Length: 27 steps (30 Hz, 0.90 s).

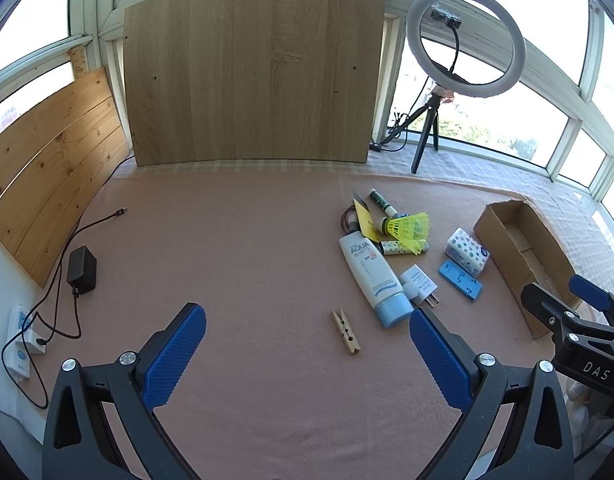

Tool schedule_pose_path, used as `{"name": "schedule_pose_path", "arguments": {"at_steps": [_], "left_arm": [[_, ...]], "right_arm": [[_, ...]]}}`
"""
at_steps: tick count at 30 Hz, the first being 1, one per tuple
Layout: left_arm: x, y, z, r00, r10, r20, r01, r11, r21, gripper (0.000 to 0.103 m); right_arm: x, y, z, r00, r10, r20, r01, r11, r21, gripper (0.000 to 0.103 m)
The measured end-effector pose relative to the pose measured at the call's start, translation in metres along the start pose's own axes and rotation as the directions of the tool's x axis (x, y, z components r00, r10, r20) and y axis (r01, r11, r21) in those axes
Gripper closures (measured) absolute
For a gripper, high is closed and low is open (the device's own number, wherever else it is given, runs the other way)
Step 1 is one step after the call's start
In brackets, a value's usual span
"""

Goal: Organize objects

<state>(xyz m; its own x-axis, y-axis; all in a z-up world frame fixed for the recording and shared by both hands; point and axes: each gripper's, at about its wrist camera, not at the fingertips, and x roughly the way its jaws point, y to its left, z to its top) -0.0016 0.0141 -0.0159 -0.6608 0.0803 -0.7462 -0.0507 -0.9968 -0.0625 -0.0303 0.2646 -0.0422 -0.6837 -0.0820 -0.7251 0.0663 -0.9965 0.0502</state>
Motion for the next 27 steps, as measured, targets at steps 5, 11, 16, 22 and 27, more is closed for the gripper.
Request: {"name": "schedule_pose_path", "arguments": {"at_steps": [5,11,16,22,27], "left_arm": [[-0.0009,-0.0004,0.0,1.0,-0.002,-0.001,0.002,1.0,0.001,0.0],[-0.0017,-0.0018,-0.0003,1.0,-0.003,0.001,0.003,1.0,0.001,0.0],[-0.0019,-0.0041,0.0001,1.0,-0.003,0.002,0.003,1.0,0.002,0.0],[-0.002,-0.0048,0.0005,1.0,-0.005,0.0,0.005,1.0,0.001,0.0],[0.0016,-0.0035,0.0012,1.0,-0.007,-0.007,0.007,1.0,-0.004,0.0]], "right_arm": [[0.0001,-0.0006,0.0006,1.0,0.004,-0.005,-0.004,1.0,0.001,0.001],[-0.0009,-0.0001,0.0007,1.0,0.008,-0.004,-0.008,1.0,-0.003,0.001],[-0.0011,0.0001,0.0005,1.0,0.008,-0.005,-0.008,1.0,-0.005,0.001],[-0.0013,0.0003,-0.0001,1.0,0.008,-0.004,-0.008,1.0,-0.004,0.001],[0.0006,0.0004,0.0002,1.0,0.016,-0.008,-0.016,1.0,-0.003,0.001]]}}
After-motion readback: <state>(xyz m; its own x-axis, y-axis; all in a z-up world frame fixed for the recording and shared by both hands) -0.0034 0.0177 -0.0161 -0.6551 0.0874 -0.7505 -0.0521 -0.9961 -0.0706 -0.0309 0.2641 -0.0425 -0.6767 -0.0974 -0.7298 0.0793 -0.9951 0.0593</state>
